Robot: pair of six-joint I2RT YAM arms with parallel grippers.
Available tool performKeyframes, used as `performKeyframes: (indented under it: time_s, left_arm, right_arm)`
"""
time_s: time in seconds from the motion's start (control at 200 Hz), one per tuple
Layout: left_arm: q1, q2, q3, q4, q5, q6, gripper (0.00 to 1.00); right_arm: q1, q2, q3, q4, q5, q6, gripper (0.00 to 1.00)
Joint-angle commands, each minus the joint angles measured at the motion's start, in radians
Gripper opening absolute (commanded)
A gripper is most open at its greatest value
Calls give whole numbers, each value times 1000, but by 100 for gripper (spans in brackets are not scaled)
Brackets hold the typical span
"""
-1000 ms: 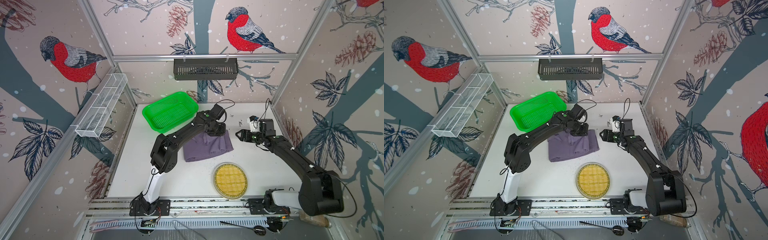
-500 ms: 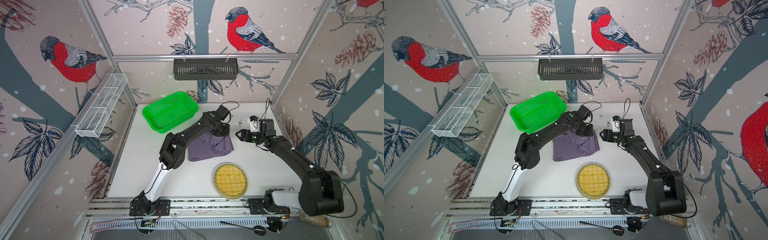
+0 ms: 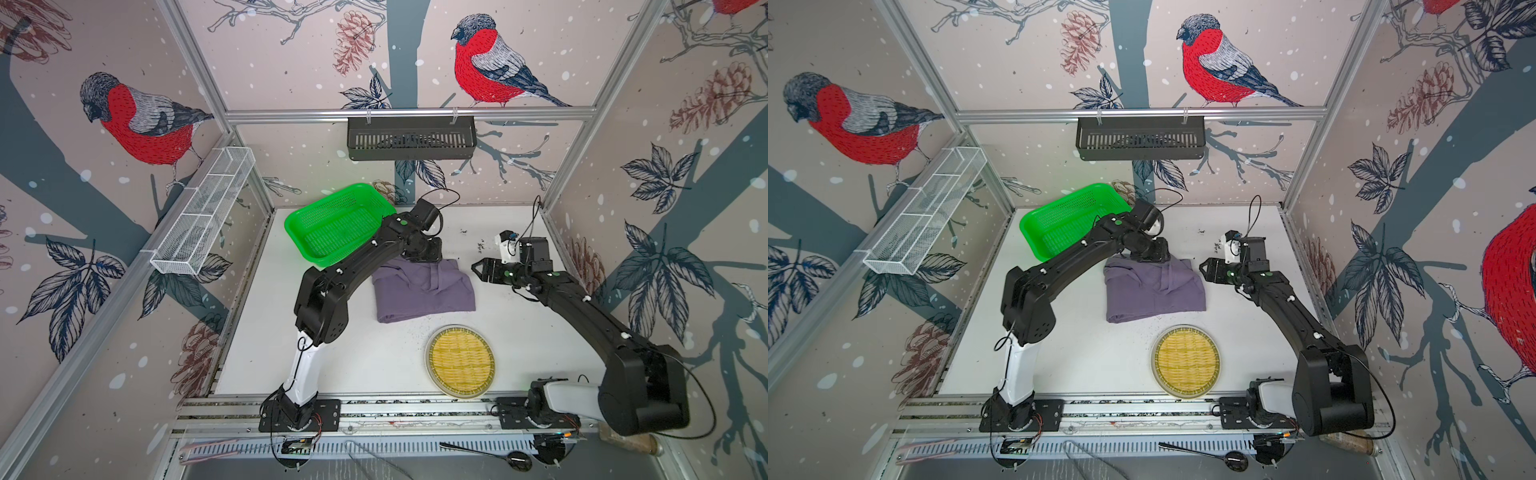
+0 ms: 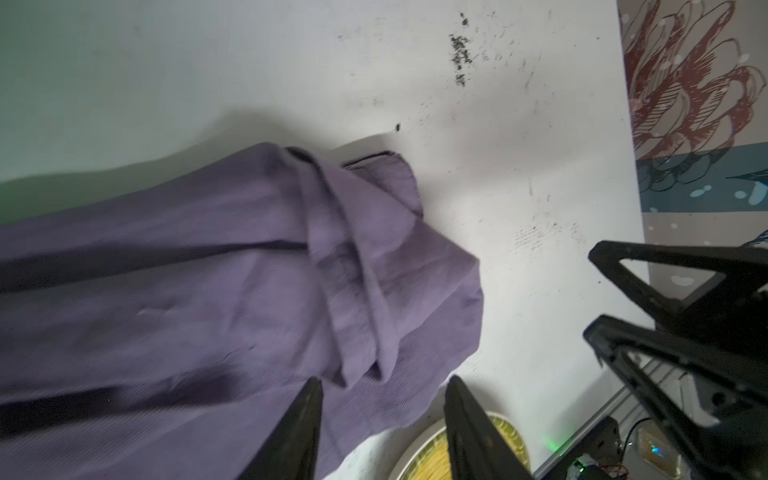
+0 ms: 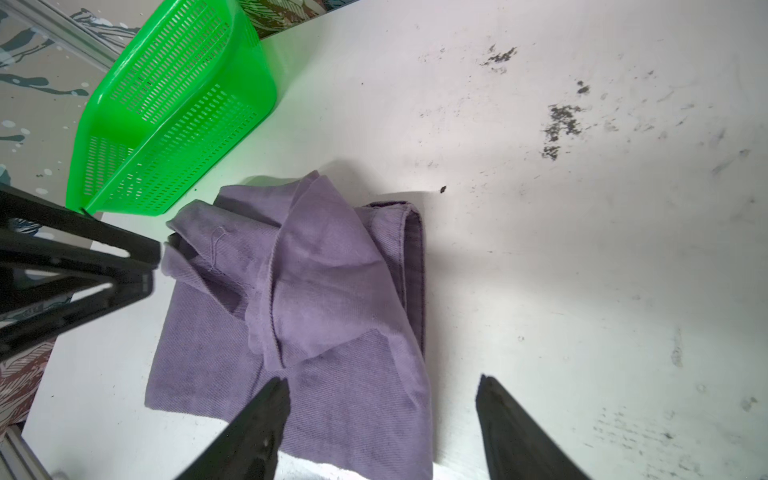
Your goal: Fold and stack the trousers
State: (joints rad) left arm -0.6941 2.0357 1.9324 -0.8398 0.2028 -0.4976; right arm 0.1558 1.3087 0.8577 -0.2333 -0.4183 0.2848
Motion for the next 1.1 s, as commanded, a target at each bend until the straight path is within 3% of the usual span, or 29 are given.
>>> performKeyframes:
  time_s: [0.0, 0.11, 0.275, 0.355, 0.515, 0.74, 1.096]
  left_arm:
    - [28, -96, -136, -10, -41, 22, 49]
    - [64, -214, -301, 39, -42, 9, 51]
    - [129, -335, -495, 66, -80, 36, 54]
    - [169, -376, -563, 106, -63, 31, 54]
    - [212, -405, -682, 226, 34, -4, 54]
    - [226, -384, -756, 298, 41, -8, 54]
    - [225, -305, -821, 416, 84, -49, 53]
  right_arm:
    - [54, 21, 21, 10, -29, 8, 74]
    - [176, 34, 35, 8, 11, -20, 74]
    - [396, 23, 16, 25, 293, -175, 74]
    - [472, 20, 0, 48, 374, -241, 74]
    - [511, 107, 36, -3, 381, -224, 73]
    - [642, 197, 38, 21, 725, -363, 72]
    - [674, 346, 102, 88, 959, -480, 70]
